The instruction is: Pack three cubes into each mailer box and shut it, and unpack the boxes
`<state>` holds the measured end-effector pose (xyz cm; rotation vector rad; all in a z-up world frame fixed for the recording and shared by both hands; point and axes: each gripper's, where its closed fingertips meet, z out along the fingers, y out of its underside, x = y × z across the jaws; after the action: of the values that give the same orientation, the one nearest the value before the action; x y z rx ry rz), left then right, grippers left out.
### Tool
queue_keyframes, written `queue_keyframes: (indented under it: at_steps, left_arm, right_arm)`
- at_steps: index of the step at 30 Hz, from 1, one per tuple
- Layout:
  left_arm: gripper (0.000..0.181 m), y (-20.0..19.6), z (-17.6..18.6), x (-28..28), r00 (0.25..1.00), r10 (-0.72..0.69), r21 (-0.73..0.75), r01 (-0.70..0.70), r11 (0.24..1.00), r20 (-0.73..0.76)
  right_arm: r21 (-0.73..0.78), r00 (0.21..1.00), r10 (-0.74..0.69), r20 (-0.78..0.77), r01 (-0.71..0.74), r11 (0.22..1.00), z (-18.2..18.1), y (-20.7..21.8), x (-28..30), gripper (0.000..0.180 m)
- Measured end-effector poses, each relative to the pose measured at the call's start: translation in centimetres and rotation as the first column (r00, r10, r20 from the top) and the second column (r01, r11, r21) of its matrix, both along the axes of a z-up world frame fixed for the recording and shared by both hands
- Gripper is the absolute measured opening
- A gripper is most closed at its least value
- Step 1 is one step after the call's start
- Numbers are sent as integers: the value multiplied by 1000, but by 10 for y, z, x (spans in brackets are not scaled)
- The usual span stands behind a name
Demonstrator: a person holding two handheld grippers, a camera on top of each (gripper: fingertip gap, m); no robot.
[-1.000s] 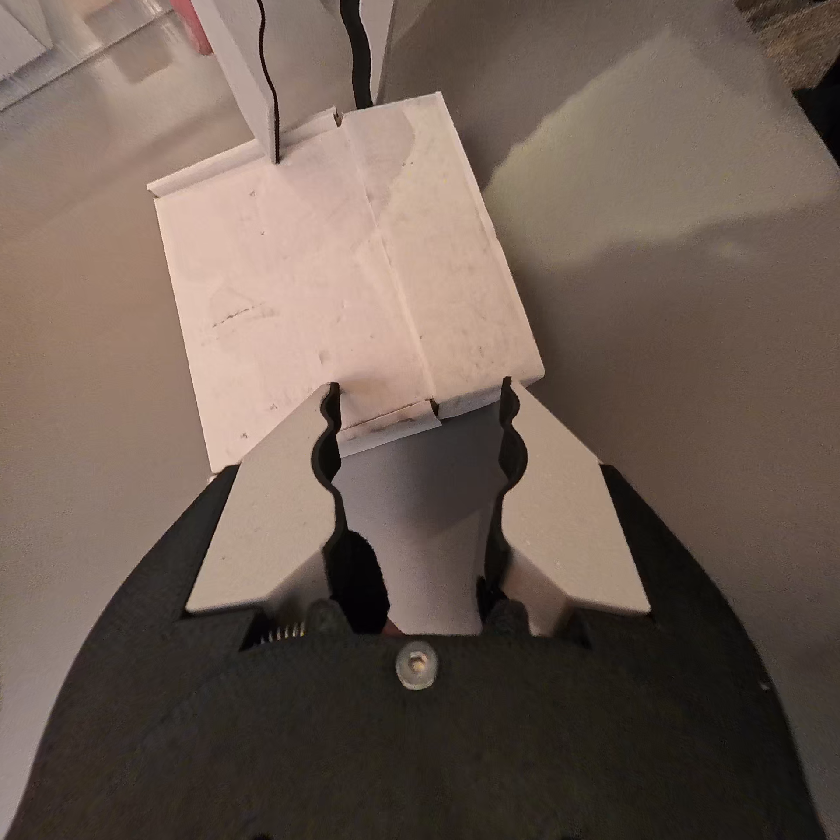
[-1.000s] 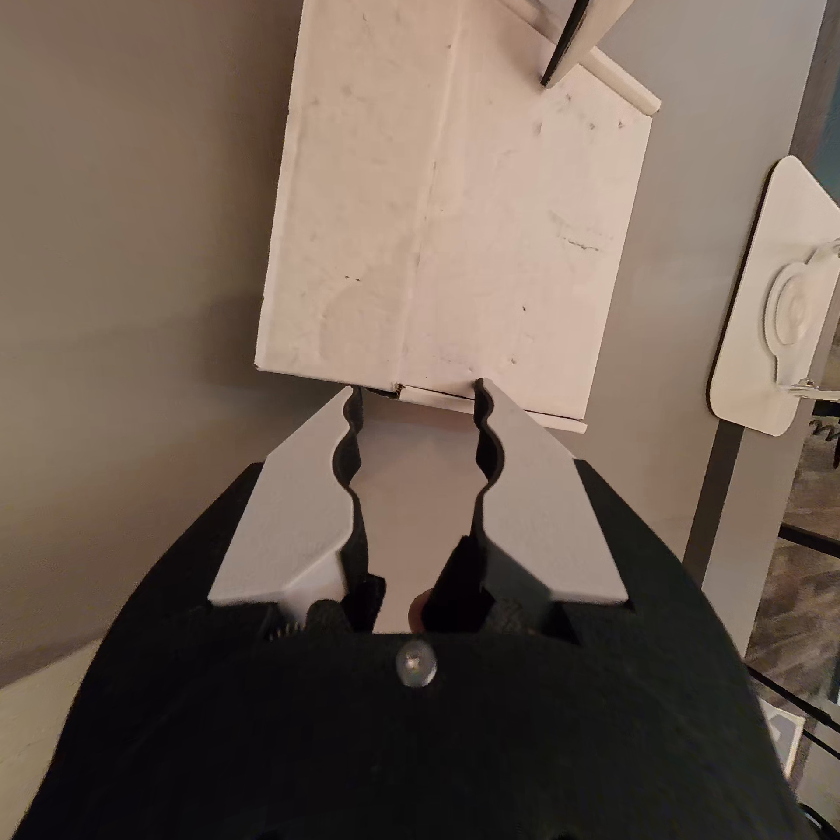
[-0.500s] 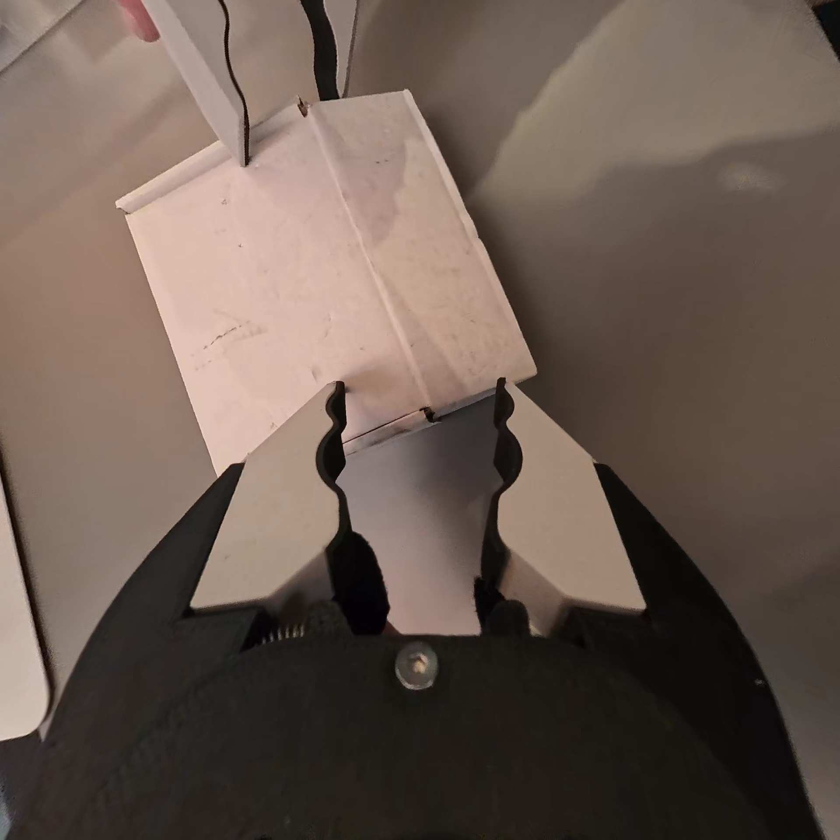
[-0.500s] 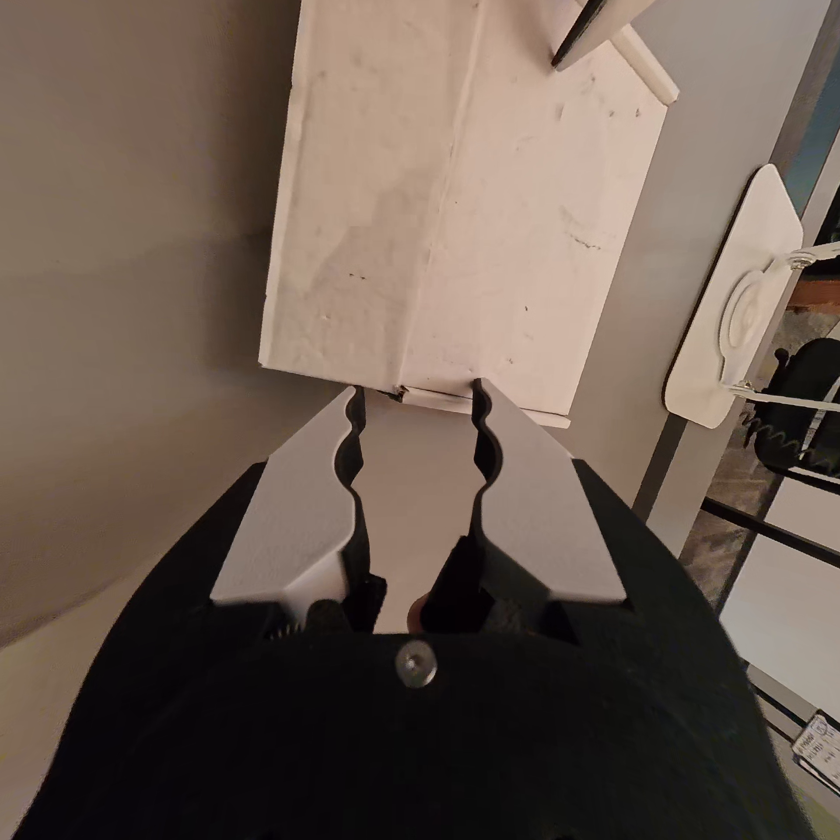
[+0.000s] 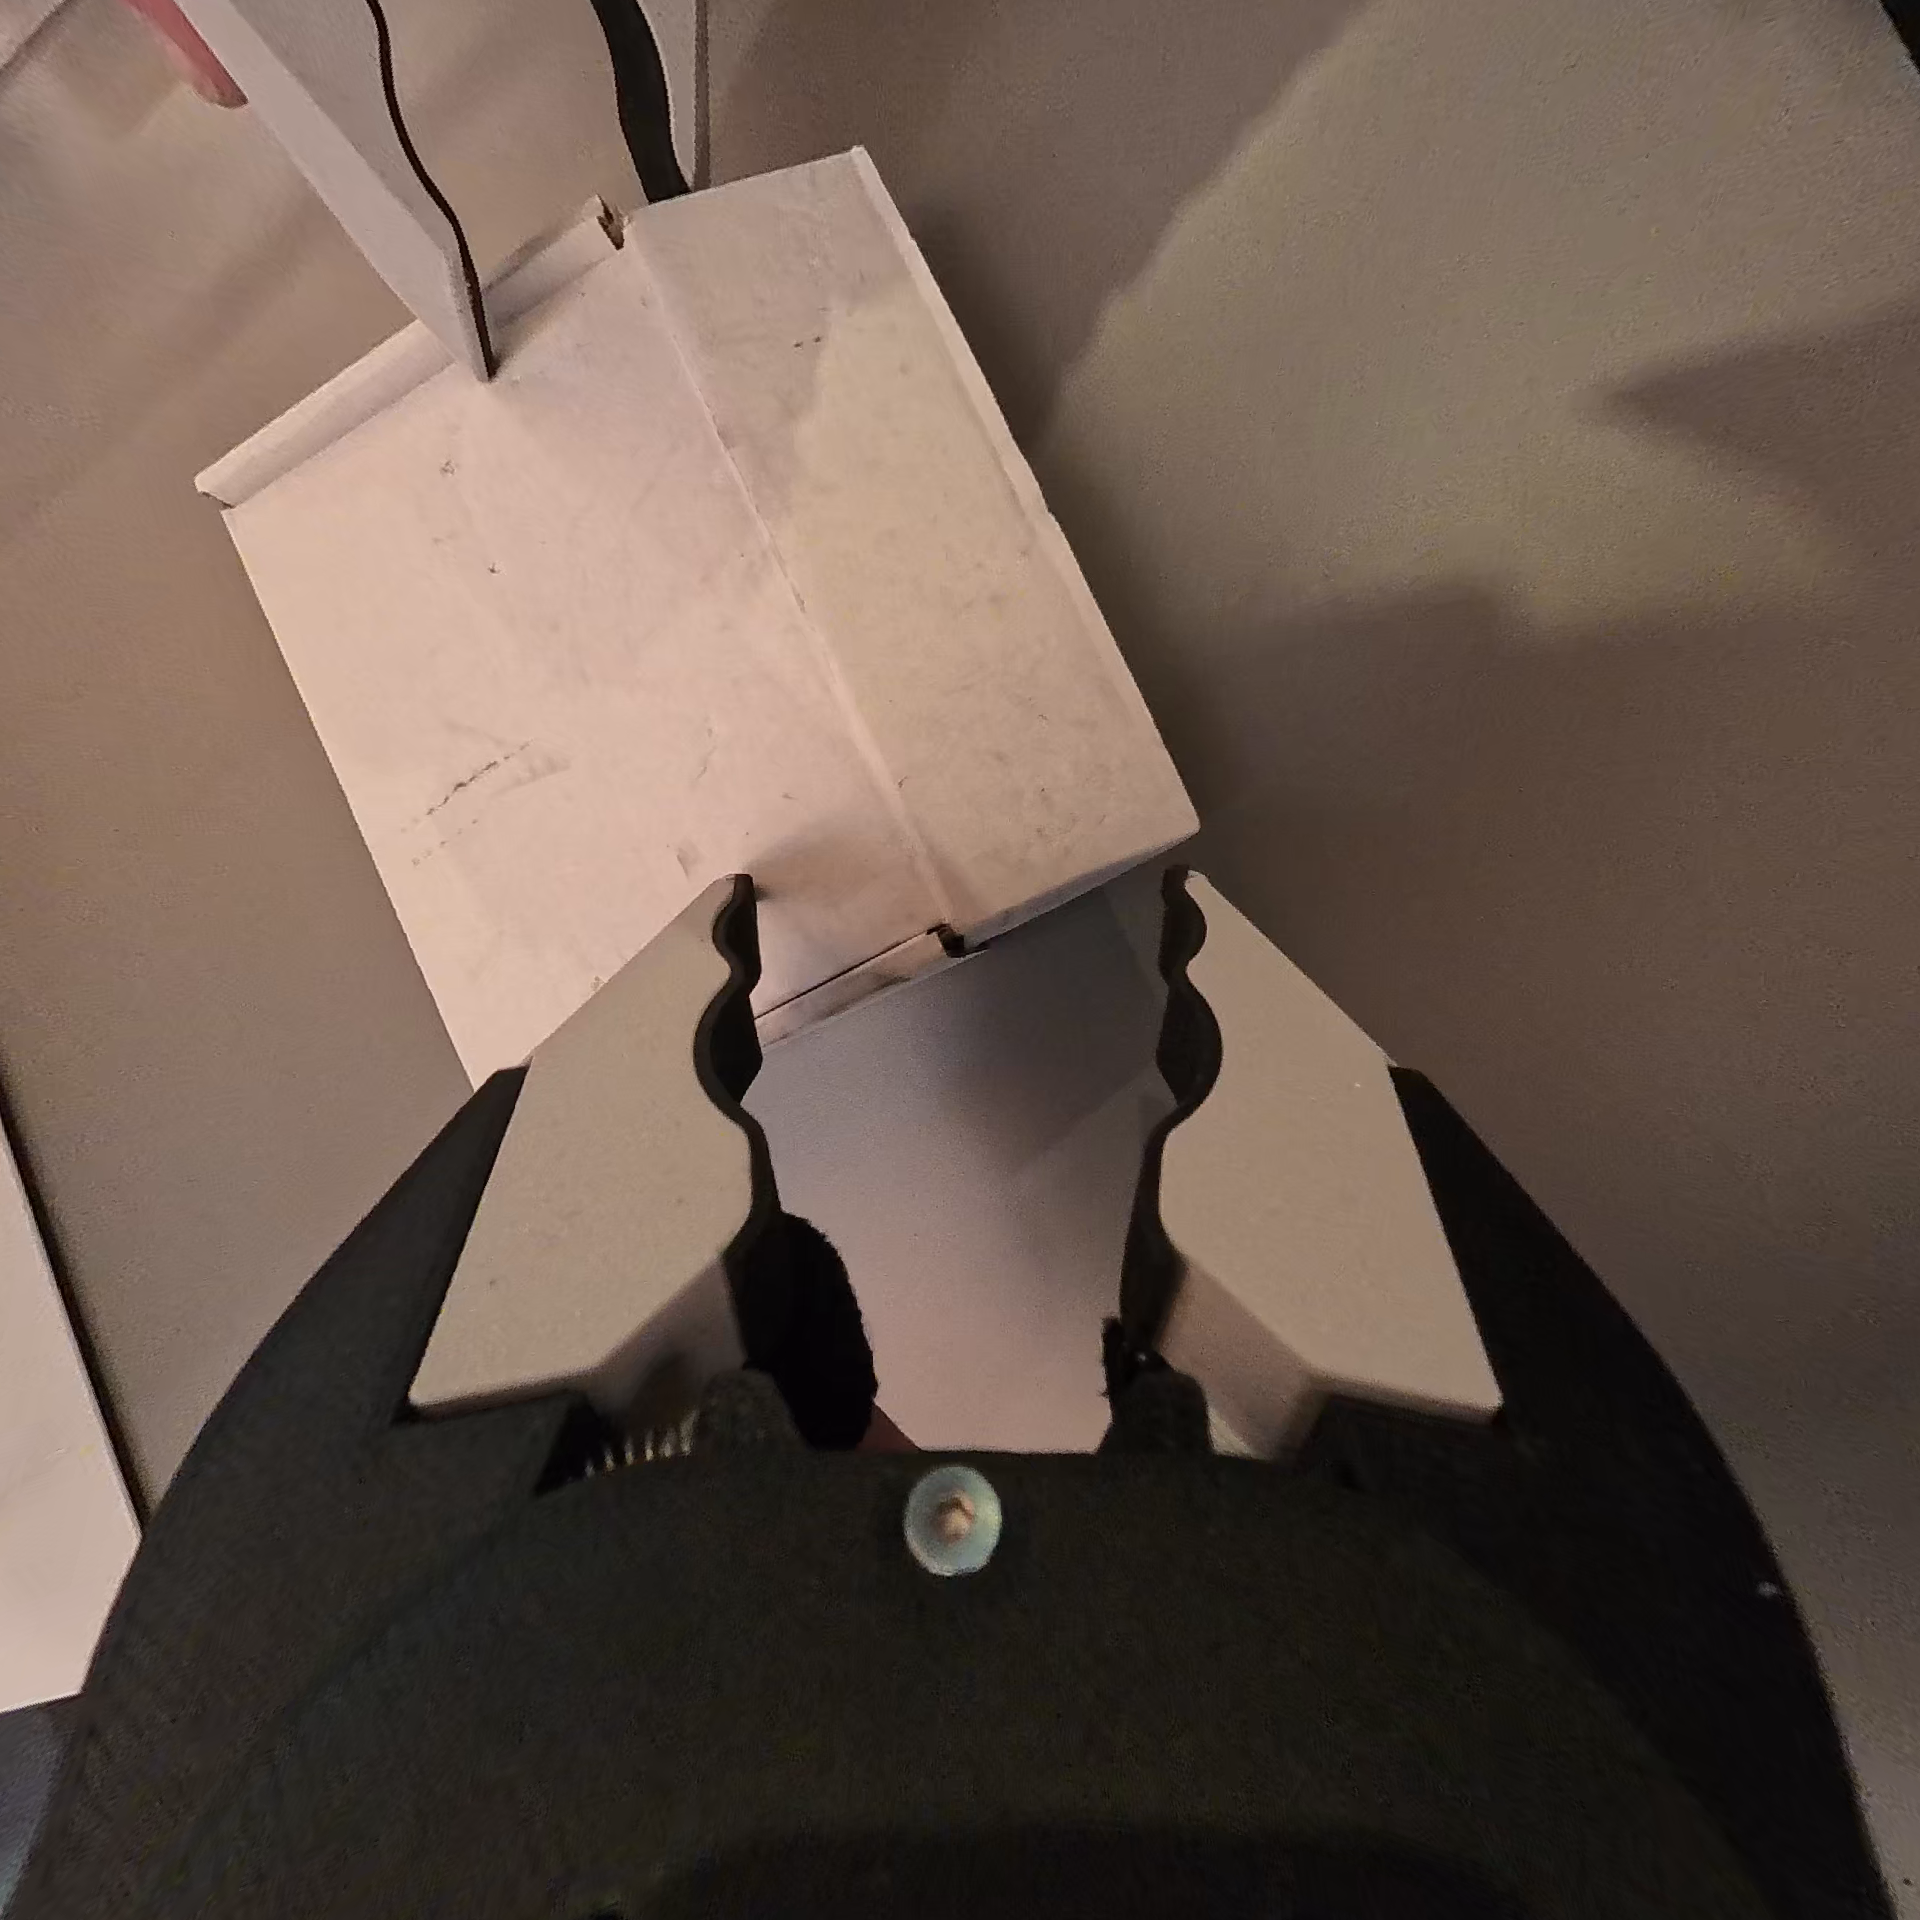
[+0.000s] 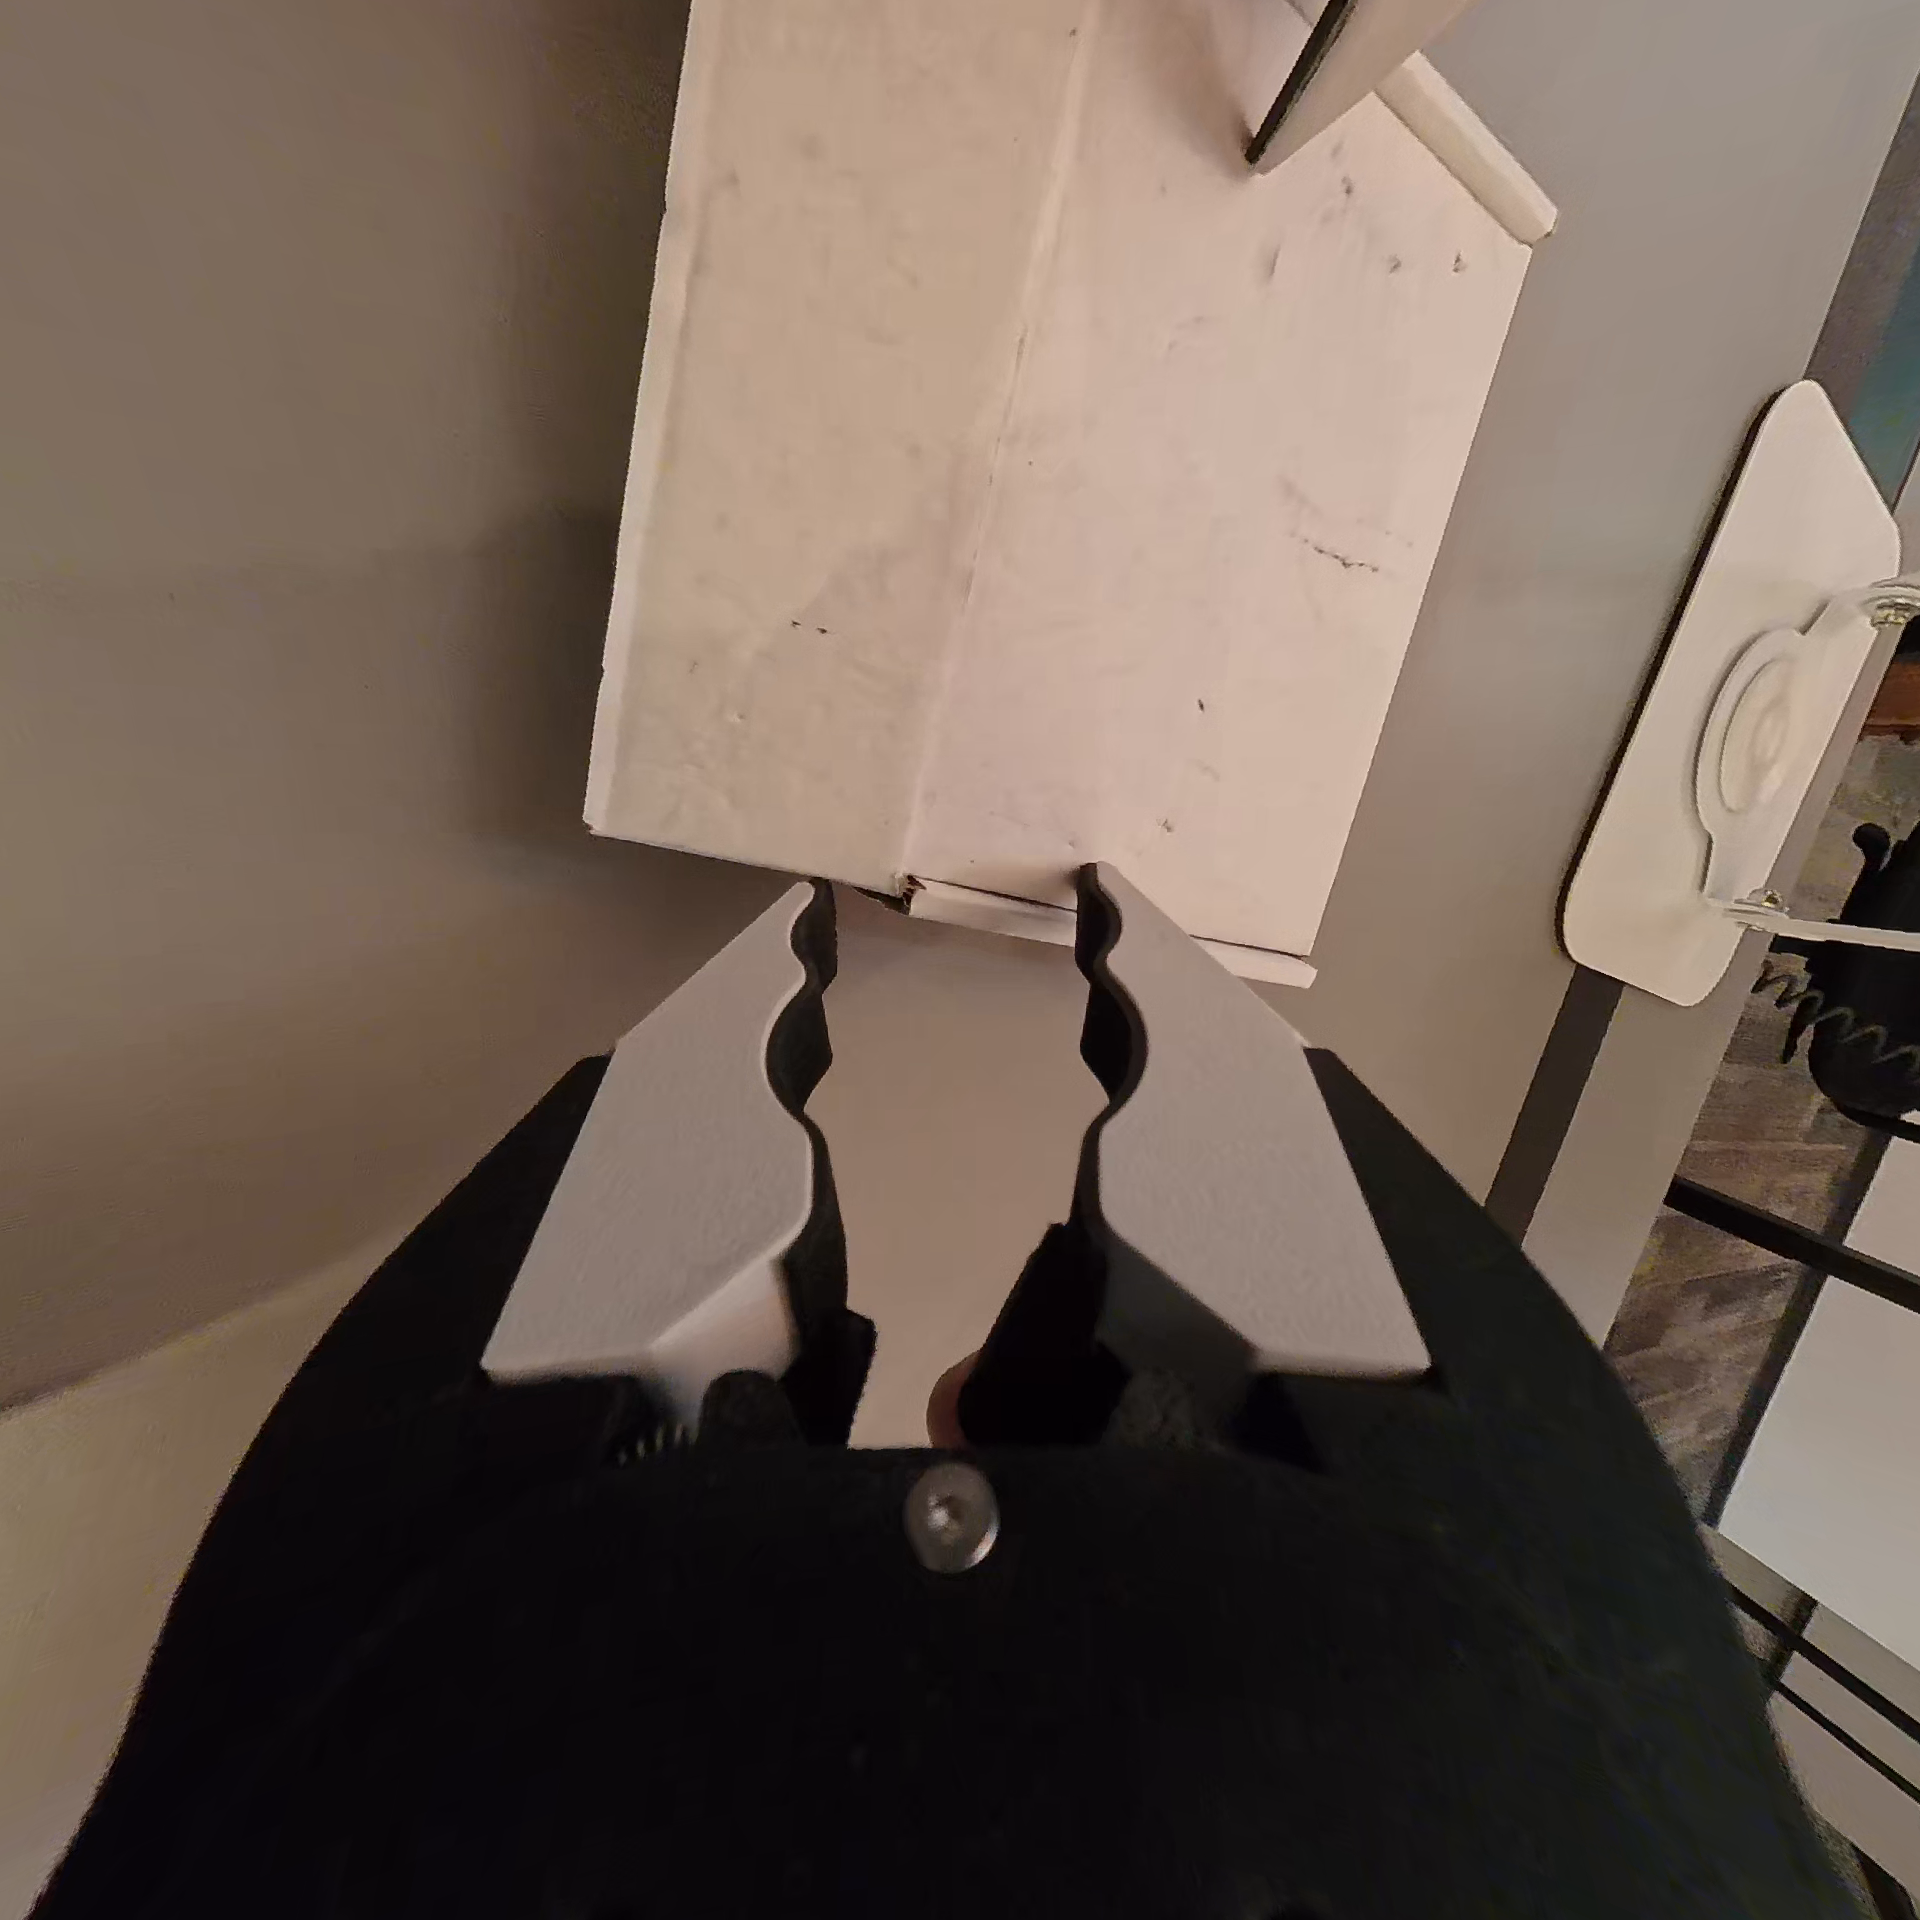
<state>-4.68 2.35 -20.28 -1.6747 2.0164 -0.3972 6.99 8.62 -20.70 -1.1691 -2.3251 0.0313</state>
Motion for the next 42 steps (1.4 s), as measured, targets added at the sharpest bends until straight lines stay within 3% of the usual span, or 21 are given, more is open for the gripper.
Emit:
queue_keyframes:
  at_steps: [1,10,21,32,42]
  left_arm:
    - [78,-1,0,0,1000,3,-2,-3,1000,-2]
    - [90,-5,-6,3,999,51,84,-51,995,2]
    - [70,4,-3,2,995,-5,93,-4,996,97]
    - [52,13,0,-2,993,-113,117,110,987,18]
    - [44,18,-1,-4,969,-202,169,225,960,-143]
  right_arm:
    - [-1,1000,-1,-2,1,1000,0,0,0,45]
    - [-25,998,-25,-51,23,999,0,0,-1,45]
    - [-24,1000,-20,4,21,1000,0,0,0,45]
    - [-33,1000,-16,24,17,999,0,0,0,45]
    - [-40,999,-11,42,12,999,0,0,0,46]
